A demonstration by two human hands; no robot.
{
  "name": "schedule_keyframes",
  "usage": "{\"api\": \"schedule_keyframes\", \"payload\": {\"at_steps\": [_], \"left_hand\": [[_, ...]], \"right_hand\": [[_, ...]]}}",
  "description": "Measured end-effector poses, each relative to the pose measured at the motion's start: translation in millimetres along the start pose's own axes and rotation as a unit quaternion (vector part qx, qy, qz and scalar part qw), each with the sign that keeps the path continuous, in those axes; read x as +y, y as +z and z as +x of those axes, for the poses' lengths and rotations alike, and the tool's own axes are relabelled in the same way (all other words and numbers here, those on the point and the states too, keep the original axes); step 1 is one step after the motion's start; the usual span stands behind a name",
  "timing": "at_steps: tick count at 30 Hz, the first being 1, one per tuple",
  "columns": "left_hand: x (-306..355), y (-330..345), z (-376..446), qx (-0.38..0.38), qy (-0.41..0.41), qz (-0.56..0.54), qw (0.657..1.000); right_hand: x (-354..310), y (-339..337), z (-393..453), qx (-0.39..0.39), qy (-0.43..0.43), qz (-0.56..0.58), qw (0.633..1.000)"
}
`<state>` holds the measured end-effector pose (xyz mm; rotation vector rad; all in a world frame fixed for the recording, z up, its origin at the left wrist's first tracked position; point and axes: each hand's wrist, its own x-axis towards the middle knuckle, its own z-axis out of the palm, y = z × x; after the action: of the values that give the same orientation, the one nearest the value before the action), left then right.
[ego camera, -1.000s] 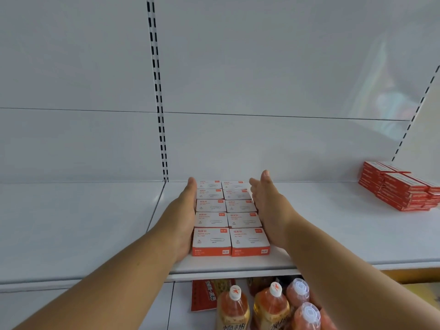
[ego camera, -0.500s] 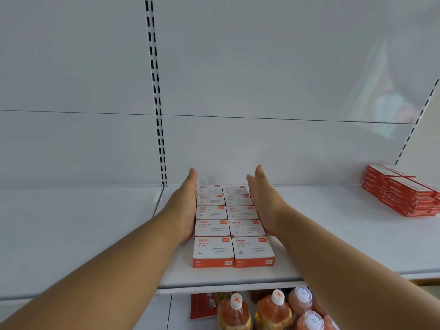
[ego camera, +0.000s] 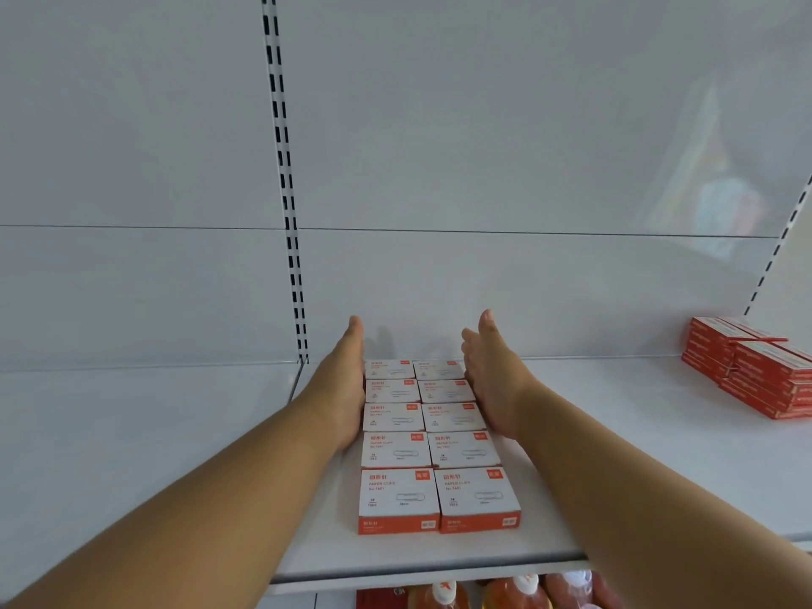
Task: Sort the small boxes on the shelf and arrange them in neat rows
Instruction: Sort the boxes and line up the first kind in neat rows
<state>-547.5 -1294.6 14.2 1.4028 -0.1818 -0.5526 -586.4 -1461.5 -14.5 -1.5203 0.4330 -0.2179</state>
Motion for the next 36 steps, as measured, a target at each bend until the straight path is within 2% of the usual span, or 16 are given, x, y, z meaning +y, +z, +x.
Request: {"api": "schedule_keyframes", "payload": {"at_steps": [3, 11, 14, 16, 18, 22, 24, 27, 33, 36], "left_hand": [[-7, -1, 6, 0.009, 0.032, 0.022, 0.999], [-15, -9, 19, -0.028, 0.019, 0.007, 0.999], [-19, -14, 26, 0.004, 0.001, -0.001, 1.0], [-17, -17, 29, 0.042, 0.032, 0.137, 0.989], [-12, -21, 39, 0.06, 0.091, 0.323, 0.94], [-5, -22, 62, 0.0, 0.139, 0.485, 0.863], [-11, -21, 71, -0.021, 0.143, 0.491, 0.859], [-20, -21, 77, -0.023, 0.143, 0.466, 0.873], [-23, -20, 78, -0.015, 0.178, 0.483, 0.857], [-24, -20, 78, -0.02, 0.18, 0.475, 0.861]], "right_hand": [[3, -3, 6, -0.01, 0.033, -0.038, 0.999], [0, -3, 2, -0.047, 0.071, -0.06, 0.995], [0, -2, -3, -0.03, 0.06, -0.072, 0.995], [0, -3, -3, 0.007, -0.003, -0.176, 0.984], [-4, -10, 3, 0.046, -0.074, -0.308, 0.948], [-14, -13, 9, 0.004, -0.104, -0.457, 0.883], [-8, -12, 14, -0.012, -0.111, -0.48, 0.87], [2, -14, 19, -0.013, -0.135, -0.46, 0.878], [8, -16, 24, -0.01, -0.168, -0.446, 0.879], [8, -17, 24, -0.015, -0.172, -0.451, 0.875]]}}
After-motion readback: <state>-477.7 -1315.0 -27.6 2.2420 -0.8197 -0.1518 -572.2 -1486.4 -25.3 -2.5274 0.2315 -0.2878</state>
